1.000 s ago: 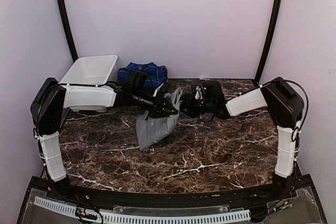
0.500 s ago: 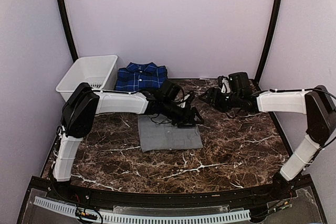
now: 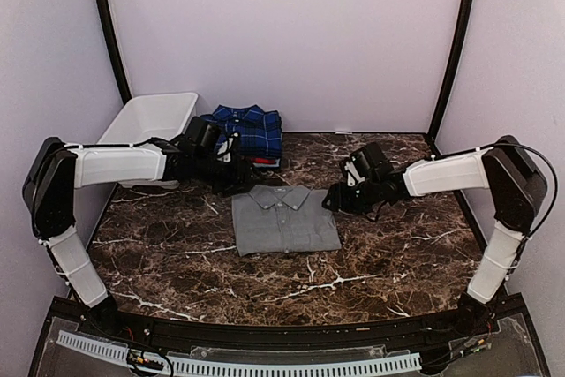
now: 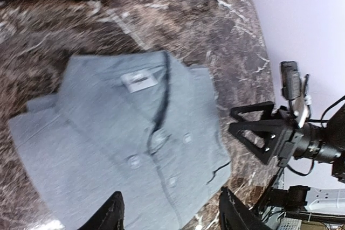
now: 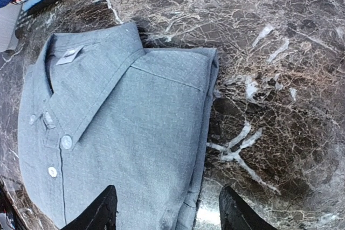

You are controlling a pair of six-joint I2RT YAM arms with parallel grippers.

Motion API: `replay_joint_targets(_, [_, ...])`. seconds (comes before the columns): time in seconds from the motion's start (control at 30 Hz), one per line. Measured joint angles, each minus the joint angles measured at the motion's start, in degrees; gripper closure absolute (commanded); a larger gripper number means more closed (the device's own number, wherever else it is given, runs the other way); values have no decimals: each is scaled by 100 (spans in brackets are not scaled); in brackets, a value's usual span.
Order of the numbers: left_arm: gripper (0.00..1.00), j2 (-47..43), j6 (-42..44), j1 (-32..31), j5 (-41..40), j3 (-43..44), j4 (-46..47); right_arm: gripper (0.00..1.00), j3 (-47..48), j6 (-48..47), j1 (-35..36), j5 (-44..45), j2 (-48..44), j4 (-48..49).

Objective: Fold and stack the long sleeve shirts
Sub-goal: Move the square-folded shirt to the center of the board.

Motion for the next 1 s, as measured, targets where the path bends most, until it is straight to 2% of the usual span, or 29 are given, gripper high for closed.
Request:
replay_joint_targets(0.17, [40,-197,48,243,-144,-1003,-101,43,345,-188,170,343,354,-289])
replay_joint_targets(0.27, [40,-195,52,275,-175,-1272,-175,44,461,-243,225,455,492,-404])
replay_joint_targets(0.73, [40,190,72,278,-595,-1349,-74,49,800,-363,496,970,879,-782])
replay_joint_targets(0.87, [47,275,61,271,-662,-1292,-66,58,874,-380,586,1099,946,-815])
replay_joint_targets(1.0, [67,409,7,208,-691,-1163,-68,78,990,-350,688,1174,1045,-859])
